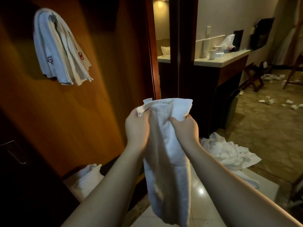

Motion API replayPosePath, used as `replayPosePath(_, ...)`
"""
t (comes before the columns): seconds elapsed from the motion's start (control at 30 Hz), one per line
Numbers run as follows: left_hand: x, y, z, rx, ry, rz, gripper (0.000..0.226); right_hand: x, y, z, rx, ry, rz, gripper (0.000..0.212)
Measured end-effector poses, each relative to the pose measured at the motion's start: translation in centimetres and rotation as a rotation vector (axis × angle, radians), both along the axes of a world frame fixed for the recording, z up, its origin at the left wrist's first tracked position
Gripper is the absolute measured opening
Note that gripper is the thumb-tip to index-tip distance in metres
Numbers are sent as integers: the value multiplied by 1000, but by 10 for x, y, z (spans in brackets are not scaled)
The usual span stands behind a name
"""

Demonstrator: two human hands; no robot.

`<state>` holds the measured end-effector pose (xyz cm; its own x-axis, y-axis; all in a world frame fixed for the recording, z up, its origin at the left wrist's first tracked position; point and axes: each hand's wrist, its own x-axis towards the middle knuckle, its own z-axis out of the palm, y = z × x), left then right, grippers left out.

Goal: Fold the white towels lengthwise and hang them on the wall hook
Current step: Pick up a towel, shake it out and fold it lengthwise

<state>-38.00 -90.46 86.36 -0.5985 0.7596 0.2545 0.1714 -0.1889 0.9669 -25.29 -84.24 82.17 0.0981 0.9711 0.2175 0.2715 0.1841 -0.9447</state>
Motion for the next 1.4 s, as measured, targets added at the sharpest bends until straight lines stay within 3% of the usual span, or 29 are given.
replayPosePath(0.13, 19, -5, -14, 6, 94, 31, 27, -14, -23, -2, 75, 1, 76, 17)
replayPosePath(0.37, 23, -10, -15, 42, -80, 11, 14, -13, -34, 3, 157, 49, 44, 20)
replayPosePath(0.6, 26, -17, -9, 67, -63, -45, 21, -1, -8, 12, 105, -7, -61, 26)
replayPosePath(0.87, 24, -4, -10, 50, -93, 38, 18, -13, -30, 13, 224, 36, 104, 18)
replayPosePath(1.0, 20, -1, -10, 62, -87, 51, 15, -14, -37, 8, 330, 25, 113, 34)
replayPosePath(1.07, 21, -3, -8, 65, -114, 38, 11, -14, -39, 4, 369, 35, 118, 39)
replayPosePath(1.2, 26, -9, -4, 70, -95, -23, 14, -15, -39, 3, 370, 67, 178, 16)
replayPosePath(1.4, 28, -9, -8, 24, -29, -248, 22, -14, -42, 12, 324, 157, 292, 26)
